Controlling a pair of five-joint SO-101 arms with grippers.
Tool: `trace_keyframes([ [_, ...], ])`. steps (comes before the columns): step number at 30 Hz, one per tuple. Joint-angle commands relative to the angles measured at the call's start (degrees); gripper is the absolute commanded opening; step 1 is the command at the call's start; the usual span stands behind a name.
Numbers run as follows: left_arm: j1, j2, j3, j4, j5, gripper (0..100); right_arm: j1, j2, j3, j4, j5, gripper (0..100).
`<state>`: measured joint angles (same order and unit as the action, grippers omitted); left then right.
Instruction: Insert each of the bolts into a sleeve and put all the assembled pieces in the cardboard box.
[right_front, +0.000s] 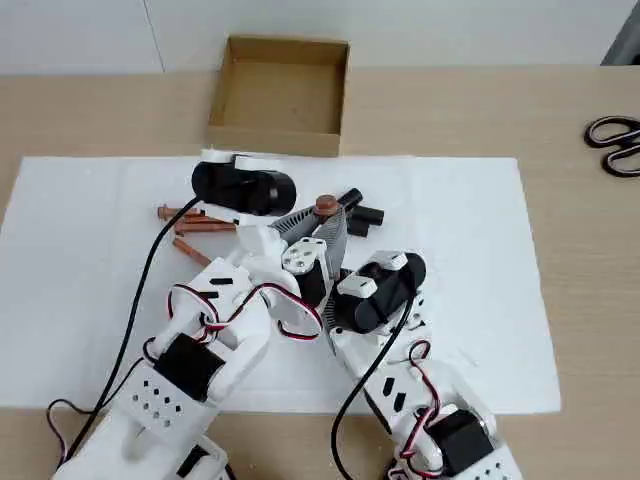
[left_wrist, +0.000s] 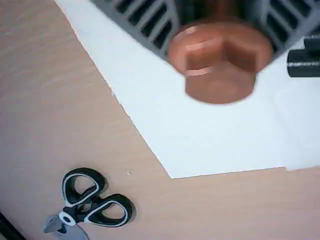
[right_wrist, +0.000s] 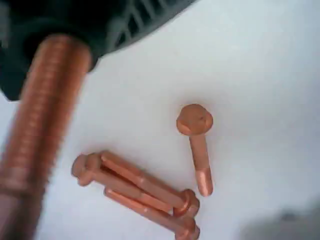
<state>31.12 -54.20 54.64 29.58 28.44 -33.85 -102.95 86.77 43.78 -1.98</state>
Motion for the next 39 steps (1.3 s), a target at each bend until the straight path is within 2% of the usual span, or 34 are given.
trace_keyframes([
  [1, 0.3, 0.3, -0.4, -2.6, 0.2, 1, -0.2, -1.0, -1.1, -1.4, -0.5, 0.4],
  [12, 0.0, 0.3, 0.7, -2.7, -0.3, 1, -0.2, -1.0, -1.1, -1.4, -0.5, 0.4],
  [16, 0.1, 0.0, 1.8, -2.7, -4.9, 1, -0.2, -1.0, -1.1, -1.4, -0.5, 0.4],
  [23, 0.3, -0.1, 2.4, -2.4, -5.2, 1, -0.2, -1.0, -1.1, -1.4, -0.4, 0.4],
  [31, 0.3, -0.2, -0.3, 7.6, -5.3, 1, -0.2, -1.0, -1.1, -1.4, -0.4, 0.4],
  [39, 0.4, -0.2, -0.7, 11.6, -5.3, 1, -0.2, -1.0, -1.1, -1.4, -0.4, 0.4],
])
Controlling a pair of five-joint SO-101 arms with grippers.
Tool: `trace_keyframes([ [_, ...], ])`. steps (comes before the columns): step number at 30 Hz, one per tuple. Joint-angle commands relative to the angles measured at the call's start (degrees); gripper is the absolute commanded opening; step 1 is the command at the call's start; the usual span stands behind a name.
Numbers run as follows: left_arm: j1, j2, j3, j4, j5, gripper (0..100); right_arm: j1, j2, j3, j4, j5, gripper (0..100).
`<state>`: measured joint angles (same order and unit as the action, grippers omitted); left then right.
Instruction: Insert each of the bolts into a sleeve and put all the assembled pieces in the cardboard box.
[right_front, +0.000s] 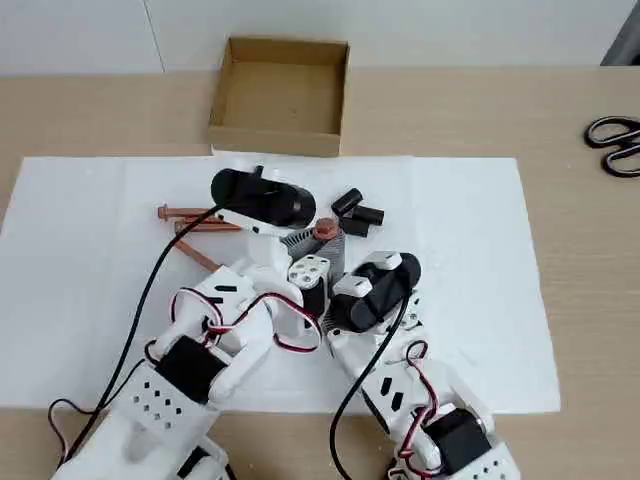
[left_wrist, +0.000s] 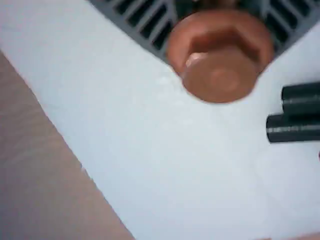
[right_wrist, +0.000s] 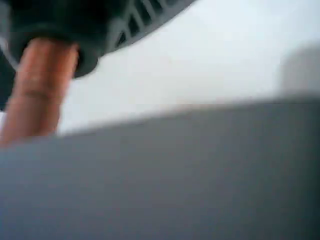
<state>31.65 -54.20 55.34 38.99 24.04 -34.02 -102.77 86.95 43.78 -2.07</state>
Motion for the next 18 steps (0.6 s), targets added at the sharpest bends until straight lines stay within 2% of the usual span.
trace_keyframes([
  [1, -0.2, -0.2, -1.5, 2.7, -0.9, 1, 0.0, -1.2, -1.3, -1.4, -0.4, 0.4],
  [8, -0.2, -0.1, -1.2, 3.7, -0.9, 1, 0.0, -1.2, -1.3, -1.4, -0.4, 0.4],
  [14, 3.4, -0.1, -1.2, 9.5, -1.0, 1, 0.0, -1.2, -1.3, -1.4, -0.4, 0.4],
  [18, 3.9, 0.0, -1.4, 9.3, -4.5, 1, 0.0, -1.2, -1.3, -1.4, -0.4, 0.4],
])
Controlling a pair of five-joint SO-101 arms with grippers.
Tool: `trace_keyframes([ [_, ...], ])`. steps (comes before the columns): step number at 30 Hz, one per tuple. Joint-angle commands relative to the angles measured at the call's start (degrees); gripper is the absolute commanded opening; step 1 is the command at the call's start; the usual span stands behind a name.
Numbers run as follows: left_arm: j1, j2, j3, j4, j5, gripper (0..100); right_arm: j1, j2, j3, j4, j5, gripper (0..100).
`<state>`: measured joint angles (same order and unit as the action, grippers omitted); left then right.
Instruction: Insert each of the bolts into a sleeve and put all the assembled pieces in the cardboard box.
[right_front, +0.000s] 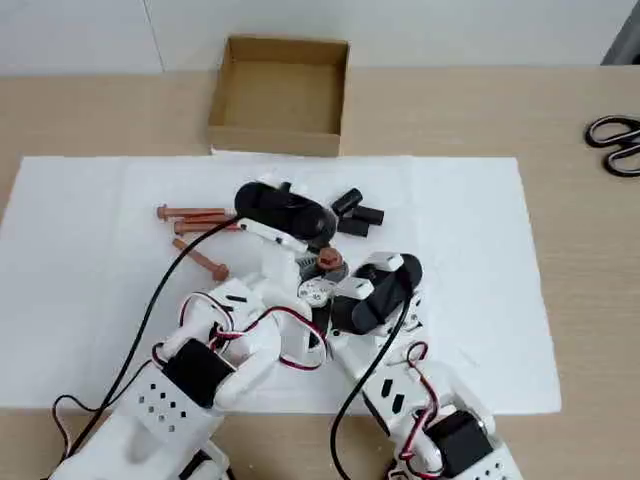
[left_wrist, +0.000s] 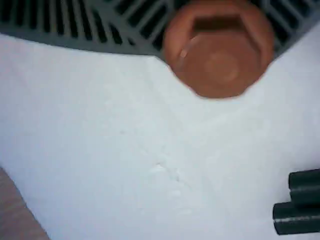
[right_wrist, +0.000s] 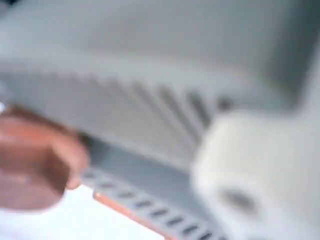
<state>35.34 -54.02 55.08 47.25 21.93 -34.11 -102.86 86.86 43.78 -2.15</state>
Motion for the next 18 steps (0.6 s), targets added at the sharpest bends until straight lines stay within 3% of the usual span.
trace_keyframes([
  [1, 0.2, -0.2, -0.9, 1.1, -3.0, 1, 0.0, -1.1, -1.2, -1.4, -0.3, 0.4],
  [4, 0.2, -0.1, -0.9, 1.3, -6.3, 2, 0.0, -1.1, -1.2, -1.4, -0.3, 0.4],
  [7, -0.8, -0.3, -1.1, 2.3, -7.7, 15, 0.0, -1.1, -1.2, -1.4, -0.3, 0.4],
  [11, -3.9, -0.4, -4.0, 8.4, -3.5, 30, 0.1, -0.9, -0.9, -1.4, -0.3, 0.4],
  [18, -16.6, -0.4, -16.5, 20.7, -2.7, 33, 5.8, -0.7, -1.4, 1.2, 0.1, 0.4],
])
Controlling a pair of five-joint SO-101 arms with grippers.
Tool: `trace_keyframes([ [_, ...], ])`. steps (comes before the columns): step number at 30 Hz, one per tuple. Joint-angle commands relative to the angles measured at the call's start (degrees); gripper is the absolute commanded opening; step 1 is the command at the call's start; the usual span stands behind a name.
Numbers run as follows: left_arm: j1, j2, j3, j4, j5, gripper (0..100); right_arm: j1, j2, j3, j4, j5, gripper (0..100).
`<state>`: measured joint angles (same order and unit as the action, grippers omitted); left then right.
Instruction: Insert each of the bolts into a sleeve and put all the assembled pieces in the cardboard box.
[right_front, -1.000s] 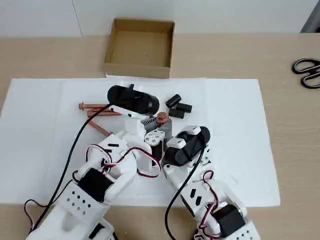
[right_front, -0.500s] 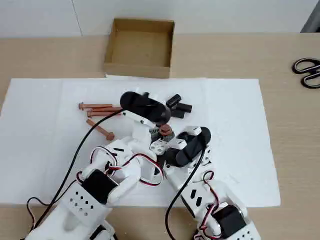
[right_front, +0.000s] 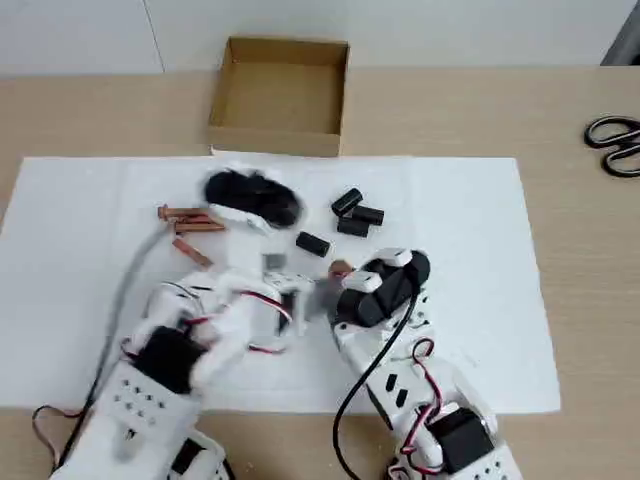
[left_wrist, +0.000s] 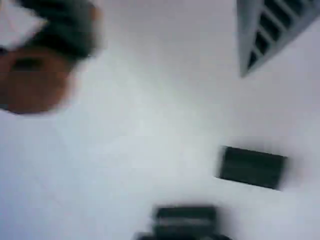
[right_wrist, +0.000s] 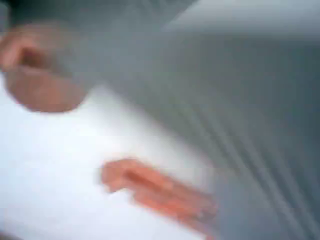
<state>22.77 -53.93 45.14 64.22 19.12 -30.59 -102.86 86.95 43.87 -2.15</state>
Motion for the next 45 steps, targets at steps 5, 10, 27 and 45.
trace_keyframes([
  [5, -11.8, -0.4, -15.1, 12.7, 0.0, 33, 6.5, 2.2, -5.2, 5.9, 2.4, 0.4],
  [10, -20.3, -0.4, -19.5, 17.2, -1.8, 33, 9.9, 17.2, -17.5, 6.2, 4.3, 0.4],
  [27, -32.5, -0.4, -19.4, 24.2, -3.3, 33, 9.9, 104.1, -84.9, -24.8, 3.8, 0.4],
  [45, -32.5, -0.4, -19.4, 32.3, -3.3, 33, 9.9, 155.6, -134.0, -37.1, 4.0, 0.9],
])
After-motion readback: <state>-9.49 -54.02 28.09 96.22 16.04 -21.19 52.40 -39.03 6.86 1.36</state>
